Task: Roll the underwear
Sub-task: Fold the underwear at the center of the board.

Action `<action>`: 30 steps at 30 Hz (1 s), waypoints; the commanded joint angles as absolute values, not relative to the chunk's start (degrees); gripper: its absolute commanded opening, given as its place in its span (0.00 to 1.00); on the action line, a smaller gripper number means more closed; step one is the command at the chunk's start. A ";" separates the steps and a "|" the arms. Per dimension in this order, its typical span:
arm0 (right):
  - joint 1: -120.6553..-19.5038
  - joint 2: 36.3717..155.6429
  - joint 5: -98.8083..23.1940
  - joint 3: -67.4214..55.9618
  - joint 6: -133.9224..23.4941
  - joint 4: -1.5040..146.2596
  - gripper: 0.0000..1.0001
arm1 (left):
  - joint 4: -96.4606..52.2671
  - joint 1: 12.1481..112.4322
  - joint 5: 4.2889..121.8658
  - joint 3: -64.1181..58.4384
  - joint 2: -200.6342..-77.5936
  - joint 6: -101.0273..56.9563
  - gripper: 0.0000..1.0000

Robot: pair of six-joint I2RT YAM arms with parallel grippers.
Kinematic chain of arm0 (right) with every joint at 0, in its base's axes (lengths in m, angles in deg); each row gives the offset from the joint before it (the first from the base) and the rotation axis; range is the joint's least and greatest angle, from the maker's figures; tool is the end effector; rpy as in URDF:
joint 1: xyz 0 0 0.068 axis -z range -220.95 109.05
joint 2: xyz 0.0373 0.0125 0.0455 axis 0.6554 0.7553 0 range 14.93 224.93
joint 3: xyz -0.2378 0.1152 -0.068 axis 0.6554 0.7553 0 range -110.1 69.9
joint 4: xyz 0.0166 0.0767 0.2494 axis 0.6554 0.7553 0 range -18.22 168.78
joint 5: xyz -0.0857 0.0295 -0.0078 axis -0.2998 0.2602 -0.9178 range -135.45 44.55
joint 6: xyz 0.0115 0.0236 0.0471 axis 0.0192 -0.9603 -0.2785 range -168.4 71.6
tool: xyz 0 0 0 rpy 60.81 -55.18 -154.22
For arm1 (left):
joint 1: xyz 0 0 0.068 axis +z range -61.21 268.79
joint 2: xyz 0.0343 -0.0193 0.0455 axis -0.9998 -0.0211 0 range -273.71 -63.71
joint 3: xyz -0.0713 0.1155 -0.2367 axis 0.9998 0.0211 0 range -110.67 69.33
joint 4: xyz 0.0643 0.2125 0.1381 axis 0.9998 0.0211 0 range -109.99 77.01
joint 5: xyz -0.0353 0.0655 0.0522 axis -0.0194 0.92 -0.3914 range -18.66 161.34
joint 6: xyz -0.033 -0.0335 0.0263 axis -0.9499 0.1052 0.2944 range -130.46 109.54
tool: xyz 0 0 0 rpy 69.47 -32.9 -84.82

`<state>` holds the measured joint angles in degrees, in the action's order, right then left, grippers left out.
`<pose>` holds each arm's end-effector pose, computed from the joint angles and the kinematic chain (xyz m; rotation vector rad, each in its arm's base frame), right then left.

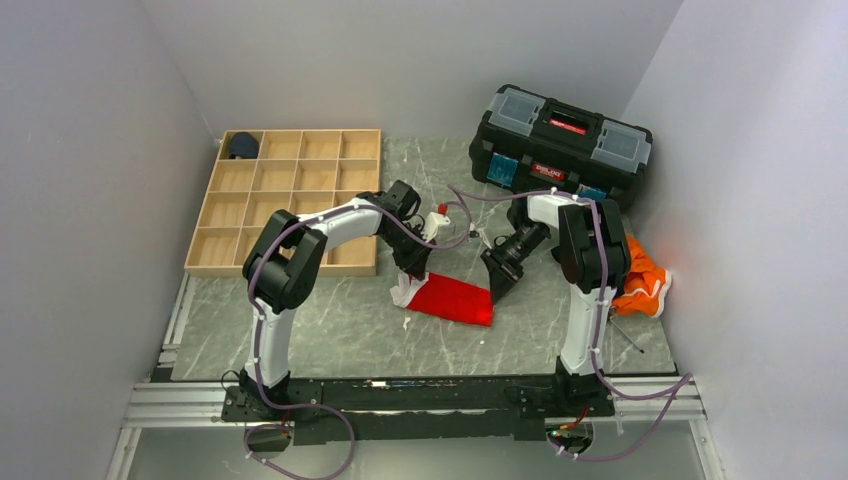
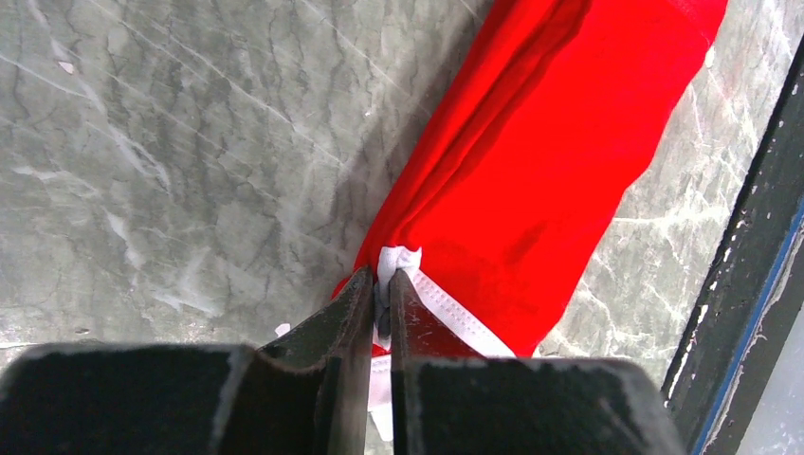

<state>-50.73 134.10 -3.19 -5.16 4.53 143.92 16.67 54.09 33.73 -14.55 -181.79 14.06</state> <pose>0.3132 0.0783 0.1266 1.2134 -2.4653 -1.2184 0.3281 -0.2538 0.1619 1.4767 2.2831 -0.9613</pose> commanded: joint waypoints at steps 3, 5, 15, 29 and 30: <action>-48.86 129.07 -2.10 -7.46 5.38 145.18 0.25 | 15.60 53.93 34.47 -14.17 -181.04 13.73 0.15; -48.22 127.52 -1.94 -7.61 5.23 145.50 0.25 | 15.37 53.96 34.57 -14.10 -180.80 13.37 0.17; -47.68 122.70 4.92 -6.67 6.03 146.23 0.25 | 12.98 53.97 35.77 -13.25 -179.32 10.48 0.23; -49.44 131.32 21.00 -8.42 17.79 157.45 0.25 | 8.76 54.38 39.39 -8.93 -174.78 7.74 0.37; -49.71 132.13 21.04 -8.21 18.05 157.35 0.25 | 8.77 54.36 39.49 -8.87 -174.62 7.63 0.39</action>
